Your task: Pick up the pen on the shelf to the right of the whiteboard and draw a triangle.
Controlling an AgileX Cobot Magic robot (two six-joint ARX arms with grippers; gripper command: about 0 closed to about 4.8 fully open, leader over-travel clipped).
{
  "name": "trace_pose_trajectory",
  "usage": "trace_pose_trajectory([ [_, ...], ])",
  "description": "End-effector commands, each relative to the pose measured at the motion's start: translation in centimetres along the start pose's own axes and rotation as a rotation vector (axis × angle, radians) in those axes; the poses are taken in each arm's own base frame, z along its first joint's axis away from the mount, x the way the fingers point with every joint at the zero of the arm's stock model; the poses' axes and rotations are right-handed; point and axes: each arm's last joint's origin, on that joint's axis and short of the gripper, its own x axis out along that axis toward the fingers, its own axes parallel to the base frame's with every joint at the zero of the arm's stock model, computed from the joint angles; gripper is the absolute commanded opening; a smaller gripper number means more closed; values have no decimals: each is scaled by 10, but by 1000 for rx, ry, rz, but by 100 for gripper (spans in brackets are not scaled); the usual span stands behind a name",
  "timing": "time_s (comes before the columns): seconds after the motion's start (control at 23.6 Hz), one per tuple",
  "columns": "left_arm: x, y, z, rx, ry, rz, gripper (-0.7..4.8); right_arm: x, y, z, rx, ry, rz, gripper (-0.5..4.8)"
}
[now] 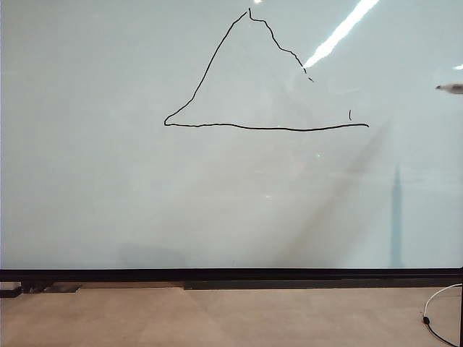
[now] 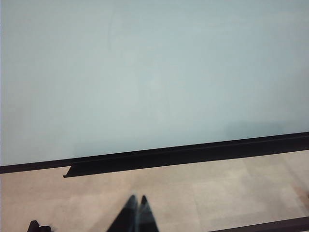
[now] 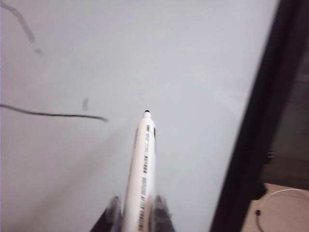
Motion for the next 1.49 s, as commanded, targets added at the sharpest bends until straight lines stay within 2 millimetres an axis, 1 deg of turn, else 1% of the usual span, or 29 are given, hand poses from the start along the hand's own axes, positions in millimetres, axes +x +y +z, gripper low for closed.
trace_pose_trajectory([
  [0.04,0,0,2,2,-10,0,-5,-3,-3,3,17,-19,3,-3],
  [0.55,0,0,2,2,-10,0,-5,-4,-2,2,43,-9,-1,-3],
  [0.64,0,0,2,2,-10,0,-5,-4,-2,0,52,20,-1,-3],
  [0.72,0,0,2,2,-10,0,-5,-9,0,-1,69,99,0,-3],
  [0.81,0,0,2,2,-10,0,-5,-15,1,2,53,130,3,-3],
  [0.93,0,0,2,2,-10,0,-5,-21,3,10,39,117,1,-3],
  [1.06,0,0,2,2,-10,0,-5,-25,5,13,38,116,-4,-4],
  [1.49,0,0,2,2,-10,0,-5,-32,22,15,-4,162,-3,-4],
])
